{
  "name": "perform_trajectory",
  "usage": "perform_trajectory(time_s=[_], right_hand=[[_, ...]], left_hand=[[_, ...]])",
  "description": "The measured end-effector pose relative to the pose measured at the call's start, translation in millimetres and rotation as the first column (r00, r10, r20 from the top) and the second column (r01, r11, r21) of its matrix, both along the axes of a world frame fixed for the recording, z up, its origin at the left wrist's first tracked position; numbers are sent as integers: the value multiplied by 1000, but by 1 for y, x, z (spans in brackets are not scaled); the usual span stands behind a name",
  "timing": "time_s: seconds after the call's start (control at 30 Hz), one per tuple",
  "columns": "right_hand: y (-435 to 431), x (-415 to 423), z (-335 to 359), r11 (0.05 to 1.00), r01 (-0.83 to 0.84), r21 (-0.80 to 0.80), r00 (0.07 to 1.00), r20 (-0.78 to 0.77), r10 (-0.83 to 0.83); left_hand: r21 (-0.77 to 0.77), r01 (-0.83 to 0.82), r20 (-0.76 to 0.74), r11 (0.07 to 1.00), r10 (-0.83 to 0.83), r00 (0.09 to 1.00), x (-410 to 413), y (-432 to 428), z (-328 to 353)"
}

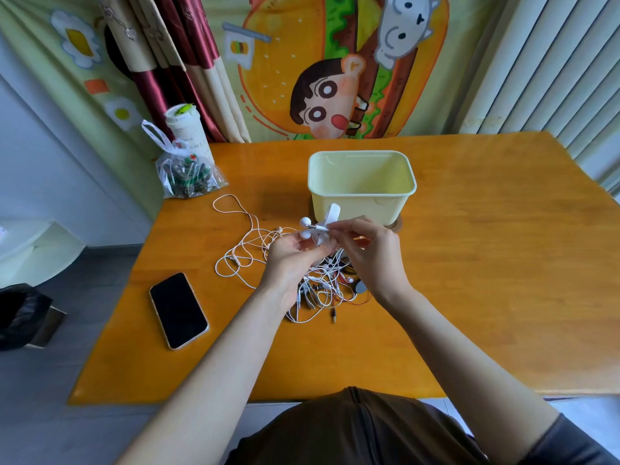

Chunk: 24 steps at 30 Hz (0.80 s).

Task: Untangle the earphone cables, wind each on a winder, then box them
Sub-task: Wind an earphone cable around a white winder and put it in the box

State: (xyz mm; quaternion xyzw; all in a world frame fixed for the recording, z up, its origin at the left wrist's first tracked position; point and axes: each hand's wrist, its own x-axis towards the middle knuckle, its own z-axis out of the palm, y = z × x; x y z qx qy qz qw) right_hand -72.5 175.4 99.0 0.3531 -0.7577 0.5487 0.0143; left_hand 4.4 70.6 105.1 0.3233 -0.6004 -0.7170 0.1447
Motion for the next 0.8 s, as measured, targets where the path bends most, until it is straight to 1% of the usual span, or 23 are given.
perform_trajectory(time_s=[0.17,0.27,0.37,0.47,0.57,0.7,0.8], right_hand=[[0,0,-3,1000,0,3,994,-112,0],[1,-1,0,1000,2,-8,995,-102,-3],[0,0,4,1000,-16,-13,996,-91,15],[-1,4,9,999,-27,-18,999,-19,27],[-3,6,12,999,-34,-27,995,89,36],[-6,7,14,997,-44,-58,981,187,54],[-9,10,16,995,-49,-86,975,213,66]], left_hand=[[-9,10,-20,1000,-10,1000,1,1,2],[19,7,-43,1000,-7,999,2,3,4],[71,-34,-43,997,37,998,3,2,8],[119,-66,-43,991,72,996,2,0,8],[179,-52,-57,982,63,996,2,-3,7],[213,-28,-64,977,43,997,1,-8,8],[222,-14,-69,975,30,997,1,-10,10]])
